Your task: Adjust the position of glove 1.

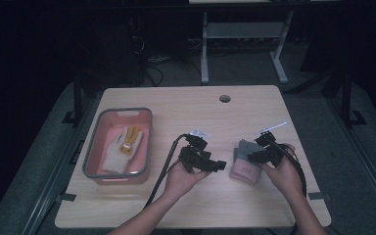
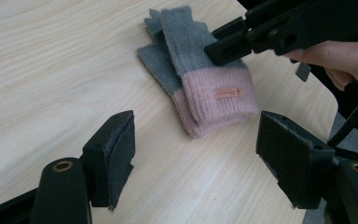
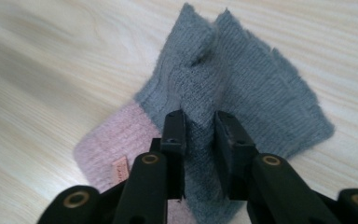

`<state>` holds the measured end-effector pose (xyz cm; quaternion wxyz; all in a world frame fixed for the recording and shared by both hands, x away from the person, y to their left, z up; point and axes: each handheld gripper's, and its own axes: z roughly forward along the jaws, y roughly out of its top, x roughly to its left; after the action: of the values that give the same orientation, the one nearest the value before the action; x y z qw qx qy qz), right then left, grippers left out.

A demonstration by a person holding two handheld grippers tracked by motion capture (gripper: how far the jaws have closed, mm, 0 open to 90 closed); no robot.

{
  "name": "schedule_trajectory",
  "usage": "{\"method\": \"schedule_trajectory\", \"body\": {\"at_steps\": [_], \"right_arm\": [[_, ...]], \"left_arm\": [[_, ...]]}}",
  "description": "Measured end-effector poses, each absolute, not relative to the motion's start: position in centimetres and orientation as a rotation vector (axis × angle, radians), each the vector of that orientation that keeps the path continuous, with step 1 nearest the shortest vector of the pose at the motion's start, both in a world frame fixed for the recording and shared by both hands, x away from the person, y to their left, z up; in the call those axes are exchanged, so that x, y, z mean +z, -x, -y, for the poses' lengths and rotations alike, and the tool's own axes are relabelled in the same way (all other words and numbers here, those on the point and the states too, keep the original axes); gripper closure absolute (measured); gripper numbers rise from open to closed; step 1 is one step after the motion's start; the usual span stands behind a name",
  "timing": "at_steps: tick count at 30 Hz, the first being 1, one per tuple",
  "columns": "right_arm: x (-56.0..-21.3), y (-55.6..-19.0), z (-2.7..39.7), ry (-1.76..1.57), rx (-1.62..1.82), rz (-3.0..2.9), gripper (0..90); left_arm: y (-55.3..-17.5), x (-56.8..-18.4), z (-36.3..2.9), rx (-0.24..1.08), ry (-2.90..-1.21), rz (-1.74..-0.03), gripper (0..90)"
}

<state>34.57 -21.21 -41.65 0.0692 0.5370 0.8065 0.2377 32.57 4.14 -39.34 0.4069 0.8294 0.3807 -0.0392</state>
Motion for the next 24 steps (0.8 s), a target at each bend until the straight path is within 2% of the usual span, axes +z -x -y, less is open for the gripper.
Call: {"method": "schedule_trajectory", "body": {"at_steps": [3, 6, 14, 24], "right_arm": [[-41.8, -34.6, 21.3, -1.613, 0.721, -2.431, 70.8], [-41.8, -34.4, 21.4, -1.604, 0.75, -2.411, 65.3], [-43.0, -34.4, 21.5, -1.652, 0.776, -2.427, 67.1], [-42.2, -33.4, 23.1, -1.704, 0.876, -2.362, 58.2]], "left_arm": [[-32.6, -39.4, -4.1, -0.1, -2.092, -0.956, 28.4], [-32.6, -39.5, -3.9, -0.105, -2.09, -0.96, 28.6], [-32.7, -40.0, -3.0, -0.13, -2.084, -0.956, 29.9], [-33.5, -41.3, -1.2, -0.169, -2.097, -0.971, 33.2]]}}
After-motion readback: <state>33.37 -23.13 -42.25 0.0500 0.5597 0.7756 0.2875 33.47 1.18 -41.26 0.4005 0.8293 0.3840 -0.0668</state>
